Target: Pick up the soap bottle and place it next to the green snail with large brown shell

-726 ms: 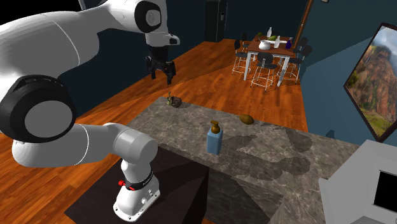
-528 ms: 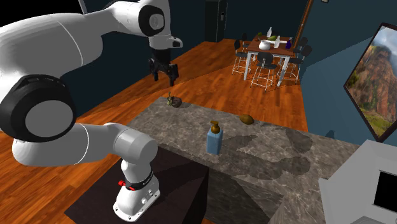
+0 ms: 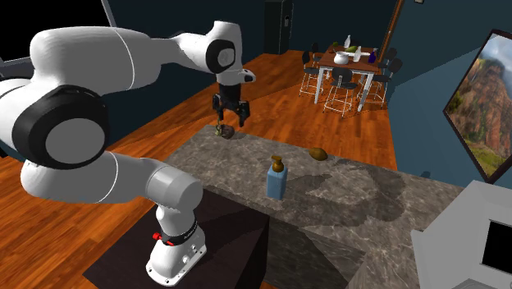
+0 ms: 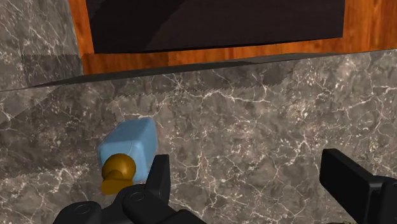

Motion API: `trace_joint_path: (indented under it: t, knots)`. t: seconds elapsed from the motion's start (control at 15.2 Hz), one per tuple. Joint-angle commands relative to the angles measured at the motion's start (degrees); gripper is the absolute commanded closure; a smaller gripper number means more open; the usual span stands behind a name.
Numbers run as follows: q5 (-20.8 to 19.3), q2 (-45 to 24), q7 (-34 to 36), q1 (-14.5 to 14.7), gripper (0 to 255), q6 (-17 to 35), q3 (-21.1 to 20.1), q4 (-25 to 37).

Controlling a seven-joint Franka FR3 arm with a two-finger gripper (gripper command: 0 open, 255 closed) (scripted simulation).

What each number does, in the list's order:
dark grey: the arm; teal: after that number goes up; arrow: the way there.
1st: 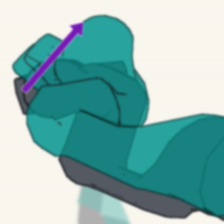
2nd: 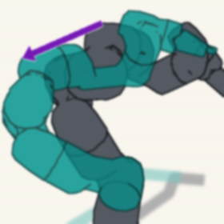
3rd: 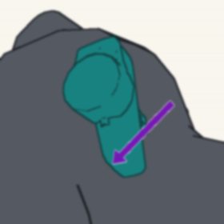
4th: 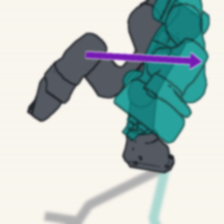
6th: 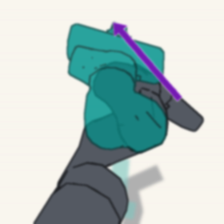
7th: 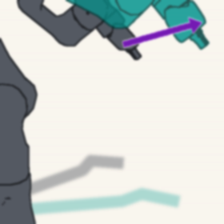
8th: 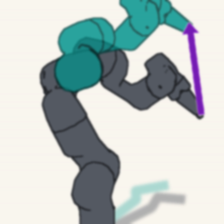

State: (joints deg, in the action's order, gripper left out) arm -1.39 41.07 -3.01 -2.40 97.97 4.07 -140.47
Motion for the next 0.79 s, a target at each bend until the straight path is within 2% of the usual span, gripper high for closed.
trace_joint_path:
  t: [0.0, 0.4, 0.73]
  knots:
    - [-1.2, -2.3, -2.1, -0.6, 0, 4.2, 1.6, -1.6]
    - [-3.6, -11.2, -7.2, -1.8, 0, 15.5, 5.9, -3.5]
    - [-4.3, -20.7, -11.7, -2.3, 0, 24.7, 9.3, -2.6]
